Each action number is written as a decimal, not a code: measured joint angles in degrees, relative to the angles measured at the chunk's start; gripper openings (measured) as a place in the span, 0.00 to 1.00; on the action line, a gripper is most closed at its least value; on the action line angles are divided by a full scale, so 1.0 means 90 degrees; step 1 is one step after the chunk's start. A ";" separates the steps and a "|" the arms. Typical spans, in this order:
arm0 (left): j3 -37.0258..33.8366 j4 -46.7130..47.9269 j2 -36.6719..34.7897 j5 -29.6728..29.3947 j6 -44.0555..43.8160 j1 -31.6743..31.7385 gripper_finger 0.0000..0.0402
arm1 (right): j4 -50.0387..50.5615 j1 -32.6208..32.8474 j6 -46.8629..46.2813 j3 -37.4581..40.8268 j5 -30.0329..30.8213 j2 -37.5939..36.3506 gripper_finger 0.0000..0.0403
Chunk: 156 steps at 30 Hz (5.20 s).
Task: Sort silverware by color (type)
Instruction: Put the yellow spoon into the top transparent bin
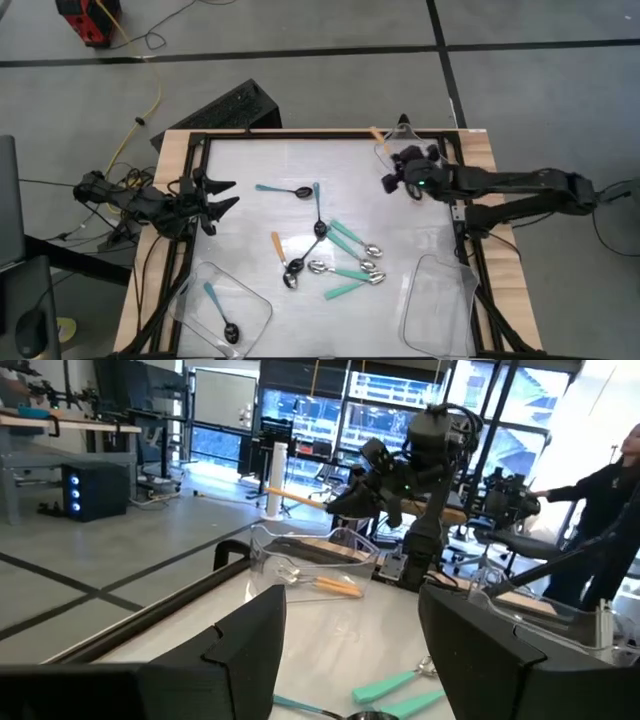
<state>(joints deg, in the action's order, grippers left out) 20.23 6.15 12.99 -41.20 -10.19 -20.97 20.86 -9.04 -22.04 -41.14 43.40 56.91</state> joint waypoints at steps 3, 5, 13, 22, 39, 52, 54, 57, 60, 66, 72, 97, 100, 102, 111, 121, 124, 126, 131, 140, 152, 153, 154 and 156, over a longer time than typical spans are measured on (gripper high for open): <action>0.0000 0.0009 0.0000 -0.0025 0.0002 -0.0002 0.54 | -0.0057 -0.0017 -0.0028 0.0202 0.0005 -0.0592 0.12; 0.0000 0.0042 -0.0002 -0.0023 0.0002 0.0000 0.54 | 0.0077 -0.0009 -0.0097 0.0238 0.0004 -0.0863 0.12; 0.0000 0.0056 0.0000 -0.0023 0.0002 -0.0002 0.54 | 0.0963 -0.0014 -0.0715 0.0235 0.0496 -0.1150 0.12; 0.0000 0.0053 0.0000 -0.0047 -0.0037 -0.0002 0.54 | 0.2211 -0.0060 -0.1883 0.0235 0.1008 -0.0741 0.12; 0.0000 0.0048 0.0000 0.0033 -0.0046 0.0000 0.54 | 0.2379 0.0310 -0.1848 0.0232 0.0792 -0.0501 0.12; 0.0000 0.0041 0.0000 -0.0009 -0.0044 -0.0001 0.54 | 0.1325 0.0629 -0.1521 0.1299 0.0467 -0.1797 0.11; 0.0000 0.0038 0.0000 -0.0022 -0.0041 0.0000 0.54 | 0.1085 0.0615 -0.1417 0.1526 0.0358 -0.2020 0.10; 0.0000 0.0036 0.0000 -0.0020 -0.0046 -0.0002 0.54 | 0.1016 0.0610 -0.1393 0.1668 0.0179 -0.2250 0.10; 0.0000 0.0041 0.0000 -0.0020 -0.0046 -0.0002 0.54 | 0.1029 0.0587 -0.1460 0.1730 -0.0032 -0.2342 0.10; 0.0000 0.0044 0.0000 -0.0023 -0.0007 -0.0002 0.54 | 0.0956 0.0224 -0.1685 0.2034 -0.0115 -0.2280 0.10; 0.0000 0.0044 0.0000 -0.0023 -0.0007 0.0000 0.54 | 0.0957 -0.0278 -0.1857 0.2144 -0.0169 -0.2233 0.10; 0.0000 0.0051 0.0000 -0.0241 0.0039 -0.0001 0.54 | 0.0720 -0.2169 -0.1784 0.2144 -0.1343 -0.0142 0.12; 0.0000 0.0053 0.0000 -0.0241 0.0039 0.0000 0.54 | 0.0707 -0.2259 -0.1770 0.2144 -0.1339 0.0078 0.12; 0.0000 0.0051 0.0000 -0.0239 0.0037 0.0000 0.54 | 0.0704 -0.2268 -0.1753 0.2139 -0.1319 0.0184 0.12; 0.0000 0.0051 0.0000 -0.0241 0.0028 0.0000 0.54 | 0.0673 -0.2266 -0.1760 0.2127 -0.1311 0.0288 0.23; 0.0000 0.0046 0.0000 -0.0239 -0.0027 -0.0001 0.54 | 0.0741 -0.2263 -0.1682 0.2061 -0.1403 0.0296 0.36; 0.0000 0.0046 0.0000 -0.0239 -0.0039 0.0000 0.54 | 0.0828 -0.2256 -0.1434 0.1799 -0.1526 0.0302 0.38; 0.0000 0.0044 0.0000 -0.0239 -0.0041 -0.0002 0.54 | 0.0844 -0.2255 -0.1237 0.1585 -0.1611 0.0301 0.38; 0.0000 0.0036 0.0000 -0.0239 -0.0041 0.0000 0.54 | 0.0839 -0.2217 -0.0839 0.1035 -0.1767 0.0160 0.38; 0.0000 -0.0066 0.0000 -0.0239 -0.0017 0.0000 0.54 | 0.0867 -0.1799 -0.0362 -0.0054 -0.2526 -0.0866 0.38; 0.0000 -0.0109 0.0000 -0.0236 -0.0118 -0.0002 0.54 | 0.1022 -0.0316 -0.0328 -0.0921 -0.2804 -0.2678 0.38; 0.0000 -0.0135 0.0000 -0.0236 -0.0119 0.0000 0.54 | 0.1048 -0.0149 -0.0331 -0.0921 -0.2924 -0.2809 0.38; 0.0000 -0.0172 0.0000 -0.0234 -0.0121 -0.0002 0.54 | 0.1082 0.0031 -0.0365 -0.0924 -0.3040 -0.2912 0.38; 0.0000 -0.0252 0.0000 -0.0128 -0.0122 -0.0002 0.54 | 0.1182 0.0404 -0.0434 -0.0924 -0.3287 -0.3113 0.38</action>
<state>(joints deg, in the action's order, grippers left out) 20.23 3.88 12.99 -42.36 -11.29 -20.99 31.50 -5.41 -25.95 -49.45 13.82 28.89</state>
